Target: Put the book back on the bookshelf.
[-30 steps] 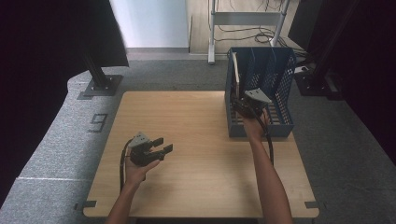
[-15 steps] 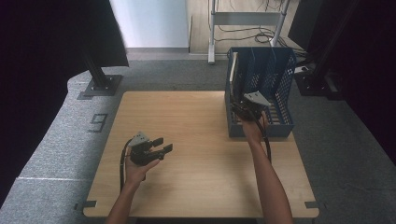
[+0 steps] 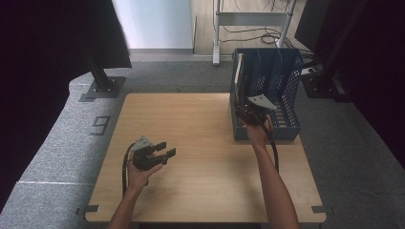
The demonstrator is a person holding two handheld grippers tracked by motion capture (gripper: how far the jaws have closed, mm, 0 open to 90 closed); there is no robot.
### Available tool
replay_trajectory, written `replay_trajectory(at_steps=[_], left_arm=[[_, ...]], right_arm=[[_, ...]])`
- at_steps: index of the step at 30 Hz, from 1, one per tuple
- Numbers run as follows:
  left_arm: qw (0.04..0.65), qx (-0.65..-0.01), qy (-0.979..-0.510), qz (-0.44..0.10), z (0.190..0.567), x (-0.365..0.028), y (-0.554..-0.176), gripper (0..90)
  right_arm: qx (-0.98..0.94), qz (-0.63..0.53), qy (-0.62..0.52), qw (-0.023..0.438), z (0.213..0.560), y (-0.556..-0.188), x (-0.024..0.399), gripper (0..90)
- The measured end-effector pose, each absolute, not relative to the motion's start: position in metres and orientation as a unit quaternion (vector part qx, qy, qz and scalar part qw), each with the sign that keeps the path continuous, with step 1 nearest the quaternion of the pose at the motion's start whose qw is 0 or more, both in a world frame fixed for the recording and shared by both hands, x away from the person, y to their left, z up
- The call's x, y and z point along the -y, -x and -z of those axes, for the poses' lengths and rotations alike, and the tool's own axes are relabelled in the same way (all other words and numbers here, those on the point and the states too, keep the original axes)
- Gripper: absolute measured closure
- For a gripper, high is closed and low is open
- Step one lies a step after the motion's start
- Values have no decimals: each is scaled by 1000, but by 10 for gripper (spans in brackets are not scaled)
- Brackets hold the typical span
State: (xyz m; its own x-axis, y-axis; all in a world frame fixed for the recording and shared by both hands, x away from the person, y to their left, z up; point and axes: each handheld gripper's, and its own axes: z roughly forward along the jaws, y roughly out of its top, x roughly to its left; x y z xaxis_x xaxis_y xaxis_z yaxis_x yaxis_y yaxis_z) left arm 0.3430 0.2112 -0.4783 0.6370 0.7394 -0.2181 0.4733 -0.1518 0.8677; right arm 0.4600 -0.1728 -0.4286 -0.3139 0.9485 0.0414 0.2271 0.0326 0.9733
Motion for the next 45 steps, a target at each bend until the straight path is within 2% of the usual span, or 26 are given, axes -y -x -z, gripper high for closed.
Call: replay_trajectory(at_steps=[14, 45], left_arm=[[508, -410, -746, -135, 479, -215, -339, 427], [496, -410, -754, -128, 487, -209, -340, 427]], right_arm=[[-630, -528, -455, 342, 426, -441, 178, 475], [-638, -556, -439, 302, 478, -358, 217, 468]])
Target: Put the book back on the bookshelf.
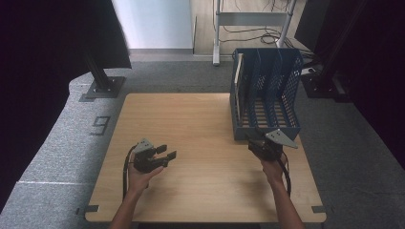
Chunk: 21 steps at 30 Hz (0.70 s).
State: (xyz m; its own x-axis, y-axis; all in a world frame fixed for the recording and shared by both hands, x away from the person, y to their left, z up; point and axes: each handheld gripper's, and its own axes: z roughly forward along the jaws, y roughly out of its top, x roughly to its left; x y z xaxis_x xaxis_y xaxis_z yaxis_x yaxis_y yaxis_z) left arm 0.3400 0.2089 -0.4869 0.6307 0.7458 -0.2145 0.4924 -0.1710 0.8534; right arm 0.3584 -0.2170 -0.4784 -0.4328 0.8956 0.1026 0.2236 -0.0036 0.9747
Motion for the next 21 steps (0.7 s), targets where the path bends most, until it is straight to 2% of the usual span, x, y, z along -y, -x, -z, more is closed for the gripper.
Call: replay_trajectory(at_steps=[21], left_arm=[[490, -407, -761, -126, 490, -205, -339, 426]], right_arm=[[-665, -525, -459, 267, 519, -333, 237, 464]])
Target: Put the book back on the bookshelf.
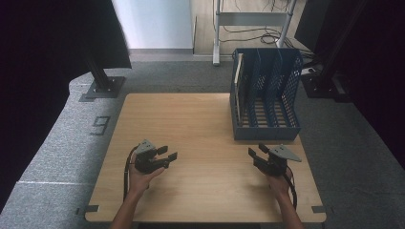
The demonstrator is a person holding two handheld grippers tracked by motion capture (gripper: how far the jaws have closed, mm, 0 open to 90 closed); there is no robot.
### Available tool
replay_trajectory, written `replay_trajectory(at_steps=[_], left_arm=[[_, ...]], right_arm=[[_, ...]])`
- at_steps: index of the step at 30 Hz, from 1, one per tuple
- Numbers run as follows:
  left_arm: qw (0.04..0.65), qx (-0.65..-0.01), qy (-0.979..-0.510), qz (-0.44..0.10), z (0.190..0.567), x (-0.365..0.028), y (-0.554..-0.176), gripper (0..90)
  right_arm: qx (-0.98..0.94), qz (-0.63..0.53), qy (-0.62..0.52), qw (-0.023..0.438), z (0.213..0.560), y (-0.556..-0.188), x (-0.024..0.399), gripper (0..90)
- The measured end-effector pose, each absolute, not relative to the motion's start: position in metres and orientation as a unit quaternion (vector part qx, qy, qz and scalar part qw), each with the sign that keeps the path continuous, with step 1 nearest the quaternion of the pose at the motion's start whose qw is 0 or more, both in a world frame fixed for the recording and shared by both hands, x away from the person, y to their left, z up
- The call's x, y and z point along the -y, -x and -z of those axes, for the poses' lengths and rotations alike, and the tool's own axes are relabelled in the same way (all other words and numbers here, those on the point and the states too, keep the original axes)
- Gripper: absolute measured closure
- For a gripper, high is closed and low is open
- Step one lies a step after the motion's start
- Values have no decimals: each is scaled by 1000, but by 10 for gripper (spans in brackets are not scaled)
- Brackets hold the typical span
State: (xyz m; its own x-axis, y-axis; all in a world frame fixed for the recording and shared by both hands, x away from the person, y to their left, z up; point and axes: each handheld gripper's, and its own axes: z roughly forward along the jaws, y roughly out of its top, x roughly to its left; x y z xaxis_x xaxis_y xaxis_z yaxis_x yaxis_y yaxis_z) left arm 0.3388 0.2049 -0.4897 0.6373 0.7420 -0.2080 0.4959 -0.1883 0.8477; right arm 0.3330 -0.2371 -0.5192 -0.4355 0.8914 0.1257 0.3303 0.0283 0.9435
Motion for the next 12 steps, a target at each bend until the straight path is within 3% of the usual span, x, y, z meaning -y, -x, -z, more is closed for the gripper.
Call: replay_trajectory(at_steps=[12], left_arm=[[490, -406, -762, -124, 490, -204, -339, 425]], right_arm=[[-667, -522, -459, 268, 521, -333, 237, 458]])
